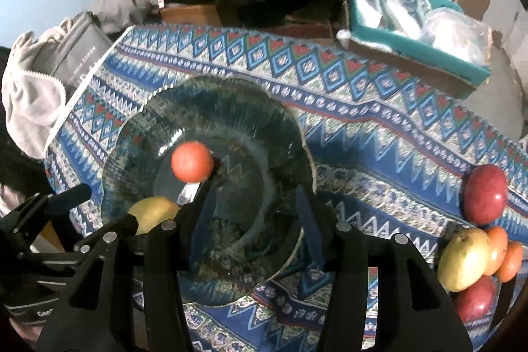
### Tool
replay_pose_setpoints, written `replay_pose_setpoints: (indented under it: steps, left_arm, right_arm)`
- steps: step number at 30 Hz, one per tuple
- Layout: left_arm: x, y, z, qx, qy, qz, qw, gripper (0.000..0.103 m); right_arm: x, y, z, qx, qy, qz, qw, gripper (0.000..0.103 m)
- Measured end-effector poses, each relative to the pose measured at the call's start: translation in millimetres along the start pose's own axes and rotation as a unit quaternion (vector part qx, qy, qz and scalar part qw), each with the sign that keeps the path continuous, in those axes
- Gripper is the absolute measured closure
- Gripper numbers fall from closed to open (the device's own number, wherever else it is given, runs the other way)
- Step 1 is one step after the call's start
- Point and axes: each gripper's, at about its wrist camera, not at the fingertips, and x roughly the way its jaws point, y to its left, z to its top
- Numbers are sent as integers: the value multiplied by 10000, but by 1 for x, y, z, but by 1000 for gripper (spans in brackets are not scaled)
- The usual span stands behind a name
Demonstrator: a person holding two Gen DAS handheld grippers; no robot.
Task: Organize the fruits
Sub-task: 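Lift both open grippers from the bowl and move back toward the fruit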
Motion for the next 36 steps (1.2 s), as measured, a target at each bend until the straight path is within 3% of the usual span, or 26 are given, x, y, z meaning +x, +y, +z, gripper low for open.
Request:
replay_pose_setpoints:
  steps: [19,21,36]
  left_arm:
    - [-79,-36,17,344,-992,-325,9939,18]
    - [-85,-40,18,375,-1080,-365,9928,17]
    - [-113,-82,16,688,-1351,-746,9856,13]
  right_arm:
    - [-117,-6,6,60,-1334,-593,9893,47]
    - [-128,-7,4,69,-1448,-621,9875,42]
    - [-191,-32,-22,186,-2018,-965,9745,35]
